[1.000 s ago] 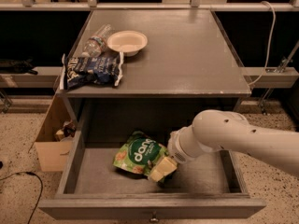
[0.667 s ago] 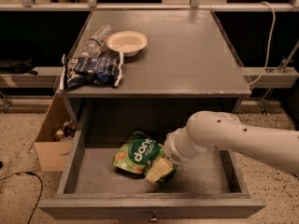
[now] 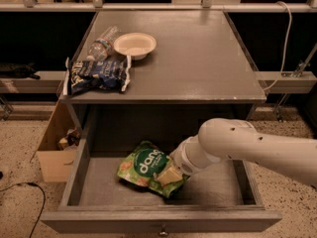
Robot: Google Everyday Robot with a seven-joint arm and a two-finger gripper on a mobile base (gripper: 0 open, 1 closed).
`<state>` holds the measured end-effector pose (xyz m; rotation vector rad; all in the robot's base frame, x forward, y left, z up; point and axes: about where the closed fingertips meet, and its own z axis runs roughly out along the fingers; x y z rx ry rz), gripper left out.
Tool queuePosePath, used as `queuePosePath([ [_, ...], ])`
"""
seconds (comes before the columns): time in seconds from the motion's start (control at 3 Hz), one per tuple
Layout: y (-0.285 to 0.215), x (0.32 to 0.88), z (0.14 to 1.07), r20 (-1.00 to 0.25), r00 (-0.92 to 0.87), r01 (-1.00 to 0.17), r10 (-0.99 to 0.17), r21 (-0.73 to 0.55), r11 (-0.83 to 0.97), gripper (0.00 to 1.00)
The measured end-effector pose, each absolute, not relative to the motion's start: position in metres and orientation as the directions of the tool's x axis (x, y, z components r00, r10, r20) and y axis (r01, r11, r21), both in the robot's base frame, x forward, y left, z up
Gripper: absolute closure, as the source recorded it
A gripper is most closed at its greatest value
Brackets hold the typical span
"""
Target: Pick green rice chip bag from top drawer and place on counter
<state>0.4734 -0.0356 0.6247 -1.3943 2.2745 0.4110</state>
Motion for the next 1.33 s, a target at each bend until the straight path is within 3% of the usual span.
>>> queuePosePath([
  [0.67,-0.0356,0.4734,0.6247,-0.51,-0.396,-0.894,-0.763,0.023,0.448,0.86],
  [1.0,-0.0356,0.4734,0.6247,-0.51,-0.396,-0.894,-0.764,0.023,0.448,1.0],
  [1.33,-0.0368,0.4732,0.6254,-0.511,-0.396,-0.894,-0.763,0.025,0.447,1.0],
])
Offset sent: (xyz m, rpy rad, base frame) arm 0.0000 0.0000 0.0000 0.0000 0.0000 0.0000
